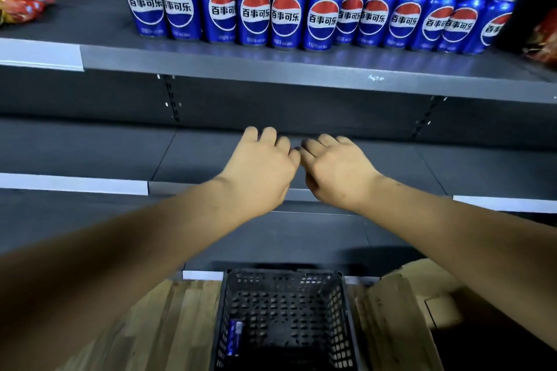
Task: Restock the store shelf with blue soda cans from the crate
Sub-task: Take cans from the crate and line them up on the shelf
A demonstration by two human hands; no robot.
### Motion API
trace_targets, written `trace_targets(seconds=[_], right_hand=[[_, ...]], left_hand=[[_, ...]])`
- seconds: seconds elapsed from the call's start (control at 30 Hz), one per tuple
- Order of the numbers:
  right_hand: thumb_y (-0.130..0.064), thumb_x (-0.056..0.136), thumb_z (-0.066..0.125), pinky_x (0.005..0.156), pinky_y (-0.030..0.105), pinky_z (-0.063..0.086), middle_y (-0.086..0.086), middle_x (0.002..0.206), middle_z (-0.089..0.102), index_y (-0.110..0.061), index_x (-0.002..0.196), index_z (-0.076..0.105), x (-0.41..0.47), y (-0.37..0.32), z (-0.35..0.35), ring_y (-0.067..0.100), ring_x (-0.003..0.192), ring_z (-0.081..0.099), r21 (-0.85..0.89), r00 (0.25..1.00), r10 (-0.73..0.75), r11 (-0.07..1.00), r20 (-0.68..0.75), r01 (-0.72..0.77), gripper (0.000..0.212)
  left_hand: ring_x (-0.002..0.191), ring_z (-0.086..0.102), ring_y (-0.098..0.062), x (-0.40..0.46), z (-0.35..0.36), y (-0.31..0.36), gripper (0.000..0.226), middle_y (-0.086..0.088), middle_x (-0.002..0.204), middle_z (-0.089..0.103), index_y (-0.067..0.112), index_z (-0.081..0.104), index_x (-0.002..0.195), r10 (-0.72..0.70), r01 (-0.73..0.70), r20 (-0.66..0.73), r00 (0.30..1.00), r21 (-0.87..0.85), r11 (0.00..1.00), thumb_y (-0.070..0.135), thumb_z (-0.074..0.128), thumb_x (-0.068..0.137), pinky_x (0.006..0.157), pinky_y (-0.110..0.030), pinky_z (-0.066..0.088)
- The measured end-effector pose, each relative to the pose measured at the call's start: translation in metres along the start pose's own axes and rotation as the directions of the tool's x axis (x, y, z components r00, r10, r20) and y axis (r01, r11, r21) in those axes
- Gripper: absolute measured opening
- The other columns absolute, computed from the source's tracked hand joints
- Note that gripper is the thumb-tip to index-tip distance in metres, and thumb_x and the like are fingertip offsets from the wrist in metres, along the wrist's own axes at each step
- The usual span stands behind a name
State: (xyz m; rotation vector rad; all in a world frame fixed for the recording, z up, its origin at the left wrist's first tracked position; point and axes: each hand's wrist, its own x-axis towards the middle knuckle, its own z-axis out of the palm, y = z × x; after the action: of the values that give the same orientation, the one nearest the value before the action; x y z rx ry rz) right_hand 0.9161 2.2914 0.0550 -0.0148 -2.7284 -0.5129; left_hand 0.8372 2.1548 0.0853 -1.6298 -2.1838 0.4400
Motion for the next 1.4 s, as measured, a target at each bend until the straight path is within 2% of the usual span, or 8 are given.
trace_targets(seconds=[0.3,0.6,0.83,0.9,0.93,1.03,1.2,1.4], right_hand=[[-0.019,0.042,0.078,0.057,0.029,0.048,0.014,0.093,0.069,-0.005,0.091,0.07,-0.06,-0.015,0.014,0.029,0.069,0.063,0.09,0.992,-0.042,0.995,0.122,0.032,0.052],[-0.019,0.042,0.084,0.06,0.031,0.053,0.014,0.09,0.07,-0.006,0.092,0.072,-0.143,-0.045,0.037,0.03,0.073,0.067,0.267,0.968,-0.055,0.964,0.245,-0.013,0.053],[-0.011,0.023,0.088,0.059,0.03,0.053,0.013,0.093,0.071,-0.008,0.091,0.073,-0.169,-0.064,0.053,0.029,0.075,0.068,0.298,0.93,-0.054,0.953,0.363,-0.061,0.07],[-0.011,0.033,0.089,0.068,0.034,0.054,0.015,0.105,0.068,-0.007,0.104,0.069,-0.171,-0.071,0.055,0.031,0.089,0.067,0.293,0.907,-0.034,0.951,0.42,-0.101,0.074],[-0.011,0.05,0.084,0.08,0.036,0.051,0.016,0.122,0.06,-0.007,0.119,0.061,-0.172,-0.076,0.055,0.031,0.106,0.061,0.304,0.882,-0.033,0.944,0.47,-0.127,0.073],[-0.009,0.088,0.051,0.107,0.035,0.027,0.008,0.154,0.021,-0.016,0.146,0.024,-0.177,-0.091,0.068,0.025,0.137,0.026,0.319,0.766,-0.094,0.936,0.636,-0.15,0.065],[-0.008,0.088,0.047,0.109,0.036,0.028,0.005,0.154,0.018,-0.019,0.147,0.021,-0.184,-0.121,0.098,0.026,0.139,0.022,0.341,0.669,-0.062,0.892,0.741,-0.295,0.065],[-0.009,0.089,0.044,0.107,0.036,0.033,0.007,0.152,0.026,-0.018,0.147,0.024,-0.196,-0.141,0.138,0.029,0.136,0.031,0.405,0.604,-0.045,0.781,0.796,-0.475,0.061]], left_hand=[[0.107,0.044,-0.03,-0.029,0.011,0.048,0.031,-0.009,0.117,0.05,0.009,0.042,0.121,-0.03,0.028,0.176,0.984,0.013,1.0,0.025,0.033,0.095,0.094,-0.041,0.029],[0.112,0.045,-0.031,-0.058,0.04,0.12,0.034,-0.01,0.121,0.051,0.009,0.044,0.123,-0.008,0.036,0.404,0.915,-0.061,0.997,0.021,0.037,0.092,0.095,-0.042,0.03],[0.113,0.046,-0.03,-0.076,0.063,0.149,0.032,-0.009,0.122,0.051,0.01,0.046,0.122,0.056,0.001,0.449,0.892,-0.125,0.992,0.022,0.038,0.093,0.099,-0.041,0.03],[0.113,0.046,-0.029,-0.079,0.073,0.154,0.033,-0.008,0.122,0.051,0.011,0.046,0.122,0.061,0.005,0.451,0.89,-0.144,0.99,0.023,0.039,0.092,0.098,-0.04,0.03],[0.113,0.046,-0.029,-0.081,0.08,0.156,0.033,-0.008,0.122,0.052,0.011,0.046,0.122,0.064,0.007,0.45,0.891,-0.155,0.988,0.024,0.039,0.092,0.097,-0.039,0.03],[0.117,0.045,-0.027,-0.089,0.107,0.164,0.036,-0.007,0.126,0.05,0.013,0.045,0.126,0.077,0.032,0.503,0.861,-0.206,0.978,0.024,0.04,0.092,0.098,-0.039,0.03],[0.116,0.048,-0.028,-0.105,0.154,0.178,0.034,-0.008,0.127,0.053,0.014,0.047,0.124,0.054,0.158,0.596,0.801,-0.297,0.942,0.022,0.04,0.092,0.098,-0.039,0.034],[0.116,0.05,-0.027,-0.129,0.219,0.174,0.034,-0.008,0.126,0.054,0.016,0.046,0.127,0.065,0.349,0.752,0.656,-0.379,0.857,0.023,0.047,0.094,0.092,-0.031,0.039]])
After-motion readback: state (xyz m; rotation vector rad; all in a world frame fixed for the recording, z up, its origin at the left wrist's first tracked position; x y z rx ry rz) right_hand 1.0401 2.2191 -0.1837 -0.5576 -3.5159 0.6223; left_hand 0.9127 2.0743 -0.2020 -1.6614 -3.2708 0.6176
